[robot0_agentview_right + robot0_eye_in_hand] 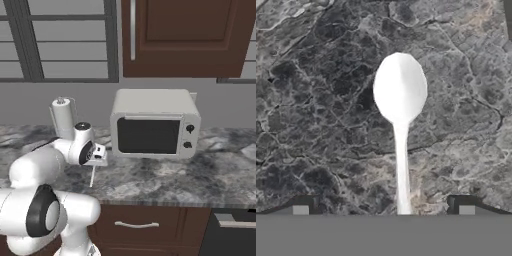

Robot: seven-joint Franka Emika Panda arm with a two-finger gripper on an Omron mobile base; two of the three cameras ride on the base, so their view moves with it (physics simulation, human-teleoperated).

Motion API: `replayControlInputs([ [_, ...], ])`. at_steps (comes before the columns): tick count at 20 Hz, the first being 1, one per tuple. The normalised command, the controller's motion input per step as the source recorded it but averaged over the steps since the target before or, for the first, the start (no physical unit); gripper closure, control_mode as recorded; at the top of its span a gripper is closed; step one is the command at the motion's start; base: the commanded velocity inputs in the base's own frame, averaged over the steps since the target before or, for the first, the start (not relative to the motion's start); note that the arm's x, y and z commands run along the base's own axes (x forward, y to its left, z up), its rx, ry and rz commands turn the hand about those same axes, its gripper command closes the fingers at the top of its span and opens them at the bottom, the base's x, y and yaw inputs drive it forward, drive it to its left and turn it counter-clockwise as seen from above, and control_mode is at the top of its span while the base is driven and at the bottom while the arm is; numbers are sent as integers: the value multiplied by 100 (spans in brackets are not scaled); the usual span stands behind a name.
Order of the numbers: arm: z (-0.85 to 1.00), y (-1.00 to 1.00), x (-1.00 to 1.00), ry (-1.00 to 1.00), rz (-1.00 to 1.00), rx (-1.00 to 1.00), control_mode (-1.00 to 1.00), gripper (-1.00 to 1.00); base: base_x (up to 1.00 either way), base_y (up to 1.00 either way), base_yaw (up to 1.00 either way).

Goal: Take the fork and place it on the left side of the plate. Then take the spoon and place it on the right side of the plate. Make sure they're directly next to the plate.

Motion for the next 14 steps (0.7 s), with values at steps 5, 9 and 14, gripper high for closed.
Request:
replayControlInputs([
  [5, -44, -5, 43, 1, 0, -4, -100, -100, 0, 0, 0],
  [9, -39, -8, 29, 2, 0, -2, -100, -100, 0, 0, 0],
  [14, -34, -8, 20, 10, 0, 0, -100, -100, 0, 0, 0],
])
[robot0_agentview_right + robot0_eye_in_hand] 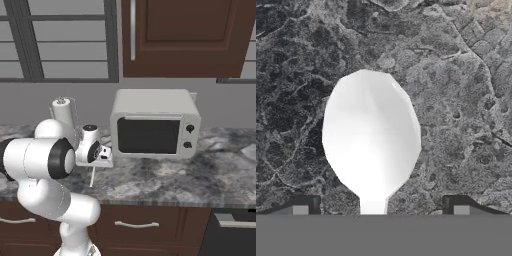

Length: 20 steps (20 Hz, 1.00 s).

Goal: Take the fork and place it on the left side of the plate. Then take the spoon and place it on the right side of the plate. Make sure they're directly next to the plate.

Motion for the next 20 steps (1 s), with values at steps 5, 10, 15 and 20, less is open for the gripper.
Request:
replayControlInputs([
  [5, -33, 3, -5, 9, -1, 0, -100, 100, 0, 0, 0],
  [10, -31, 1, -35, 0, -5, 0, -100, 100, 0, 0, 0],
  [15, -2, 3, -22, 13, -5, 0, -100, 100, 0, 0, 0],
  [20, 38, 3, -18, 3, -1, 0, -100, 100, 0, 0, 0],
])
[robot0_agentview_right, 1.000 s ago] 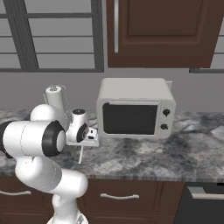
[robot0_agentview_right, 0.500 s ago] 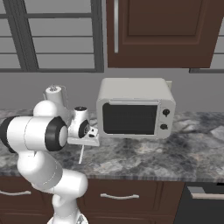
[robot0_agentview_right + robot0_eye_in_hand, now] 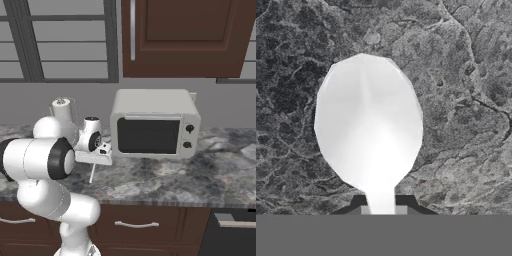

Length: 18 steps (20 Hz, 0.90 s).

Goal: Take the fork and place it on the left side of the plate. Then take the spoon and place it on the right side of the plate. Make sure they're directly next to the plate.

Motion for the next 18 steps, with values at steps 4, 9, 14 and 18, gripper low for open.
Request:
replayControlInputs([
  [4, 43, 0, -25, -1, 0, 0, -100, 100, 0, 0, 0],
  [9, 27, 7, -37, 0, 0, 0, -100, 100, 0, 0, 0],
  [14, 33, 8, -33, 0, 0, 0, -100, 100, 0, 0, 0],
  [18, 20, 6, -21, 1, 0, 0, -100, 100, 0, 0, 0],
])
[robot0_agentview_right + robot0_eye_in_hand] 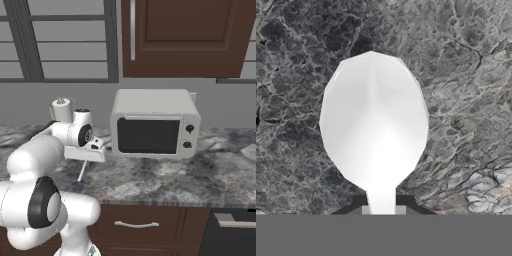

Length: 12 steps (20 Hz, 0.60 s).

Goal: Take the fork and place it on the left side of the plate. Then take the spoon and place it on the right side of the plate. Make sure they're directly next to the plate.

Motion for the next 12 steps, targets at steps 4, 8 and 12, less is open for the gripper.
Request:
replayControlInputs([
  [4, 0, 0, 0, 0, 0, 0, -100, 100, 0, 0, 0],
  [8, 0, 0, 0, 0, 0, 0, -100, 100, 0, 0, 0],
  [12, 0, 0, 0, 0, 0, 0, 100, 100, 0, 0, 0],
])
